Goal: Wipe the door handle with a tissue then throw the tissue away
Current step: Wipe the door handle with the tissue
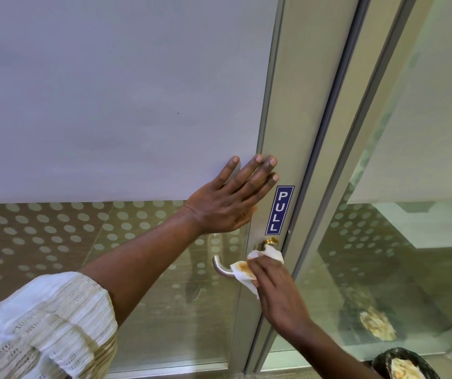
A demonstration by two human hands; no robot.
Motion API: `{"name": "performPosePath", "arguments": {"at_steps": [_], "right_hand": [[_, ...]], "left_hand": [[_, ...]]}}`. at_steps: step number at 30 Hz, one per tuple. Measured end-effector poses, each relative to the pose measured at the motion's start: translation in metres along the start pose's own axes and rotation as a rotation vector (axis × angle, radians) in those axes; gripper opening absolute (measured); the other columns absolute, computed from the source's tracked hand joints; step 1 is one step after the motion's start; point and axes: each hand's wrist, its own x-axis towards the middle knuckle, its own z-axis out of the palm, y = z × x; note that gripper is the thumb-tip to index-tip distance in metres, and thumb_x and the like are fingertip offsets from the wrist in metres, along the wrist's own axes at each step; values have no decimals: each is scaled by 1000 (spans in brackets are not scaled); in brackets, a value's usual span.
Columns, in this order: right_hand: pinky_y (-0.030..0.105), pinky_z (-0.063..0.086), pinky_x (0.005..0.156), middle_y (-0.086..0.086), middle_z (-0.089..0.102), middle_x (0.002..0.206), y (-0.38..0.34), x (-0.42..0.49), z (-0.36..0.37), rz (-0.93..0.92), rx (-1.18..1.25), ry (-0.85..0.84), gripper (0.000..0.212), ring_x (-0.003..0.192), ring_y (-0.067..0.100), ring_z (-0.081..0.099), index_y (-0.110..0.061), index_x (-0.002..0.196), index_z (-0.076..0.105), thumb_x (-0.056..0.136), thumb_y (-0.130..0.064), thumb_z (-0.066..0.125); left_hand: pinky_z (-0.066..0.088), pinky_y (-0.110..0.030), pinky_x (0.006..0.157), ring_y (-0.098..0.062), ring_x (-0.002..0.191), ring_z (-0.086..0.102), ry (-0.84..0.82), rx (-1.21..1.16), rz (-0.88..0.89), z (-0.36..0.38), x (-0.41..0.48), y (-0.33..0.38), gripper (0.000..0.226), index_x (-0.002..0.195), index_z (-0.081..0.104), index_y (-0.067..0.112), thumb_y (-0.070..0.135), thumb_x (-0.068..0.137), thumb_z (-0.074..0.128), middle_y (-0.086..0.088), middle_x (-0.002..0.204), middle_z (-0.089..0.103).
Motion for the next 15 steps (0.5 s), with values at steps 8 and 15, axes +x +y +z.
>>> {"name": "performPosePath", "arguments": {"at_steps": [8,15], "right_hand": [[34,52,94,-5,74,111,-66,0,0,1085,727,266,36,102,15,68,-24,130,66,103,-38,46],[27,41,62,6,43,59,-50,72,-21,1607,2162,549,23,48,21,41,-13,65,42,86,-6,43]], "left_hand": [[15,-56,126,-39,155,29,4,2,3,3,0,0,67,162,36,7,41,105,47,-21,167,31],[14,-56,126,-38,155,29,20,-11,-9,3,1,1,67,162,37,7,40,104,48,-20,167,30]]}}
